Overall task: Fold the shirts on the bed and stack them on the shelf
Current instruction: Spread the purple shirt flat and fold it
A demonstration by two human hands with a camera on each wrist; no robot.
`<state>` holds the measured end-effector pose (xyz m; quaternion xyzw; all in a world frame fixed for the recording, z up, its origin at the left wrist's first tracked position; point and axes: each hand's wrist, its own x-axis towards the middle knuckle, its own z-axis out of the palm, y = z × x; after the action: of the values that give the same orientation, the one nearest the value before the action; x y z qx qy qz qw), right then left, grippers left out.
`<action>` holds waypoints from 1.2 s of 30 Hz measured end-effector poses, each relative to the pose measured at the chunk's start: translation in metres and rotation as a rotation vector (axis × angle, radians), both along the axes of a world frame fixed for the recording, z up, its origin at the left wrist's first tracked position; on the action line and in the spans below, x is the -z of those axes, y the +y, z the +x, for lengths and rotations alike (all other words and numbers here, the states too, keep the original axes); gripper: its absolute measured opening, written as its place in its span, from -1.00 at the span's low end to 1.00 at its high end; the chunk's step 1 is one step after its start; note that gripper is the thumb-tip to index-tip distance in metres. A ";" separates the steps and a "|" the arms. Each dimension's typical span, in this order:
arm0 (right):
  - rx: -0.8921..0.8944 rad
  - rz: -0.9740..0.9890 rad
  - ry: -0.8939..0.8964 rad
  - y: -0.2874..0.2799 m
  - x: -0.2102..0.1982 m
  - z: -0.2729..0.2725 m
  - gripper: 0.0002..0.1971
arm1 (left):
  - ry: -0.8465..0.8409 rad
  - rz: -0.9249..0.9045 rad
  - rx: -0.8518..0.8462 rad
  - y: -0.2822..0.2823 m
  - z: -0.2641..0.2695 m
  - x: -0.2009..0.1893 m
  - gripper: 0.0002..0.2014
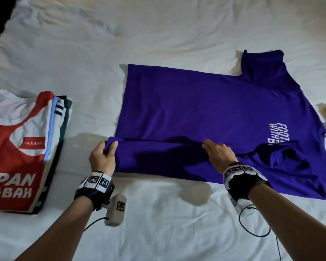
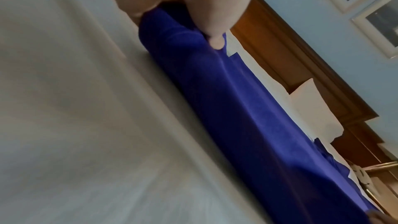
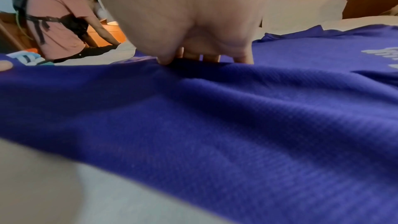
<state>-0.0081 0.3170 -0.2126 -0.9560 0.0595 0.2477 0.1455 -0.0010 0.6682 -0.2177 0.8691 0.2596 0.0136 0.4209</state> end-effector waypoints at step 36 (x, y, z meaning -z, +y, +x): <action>0.138 -0.185 -0.023 -0.226 -0.019 -0.031 -0.16 | -0.262 0.168 1.024 -0.285 -0.045 0.020 -0.75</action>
<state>-0.0390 0.0912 -0.1935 -0.9618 0.1463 0.2193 0.0741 -0.0459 0.3832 -0.2381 0.9064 -0.2542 -0.0643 0.3313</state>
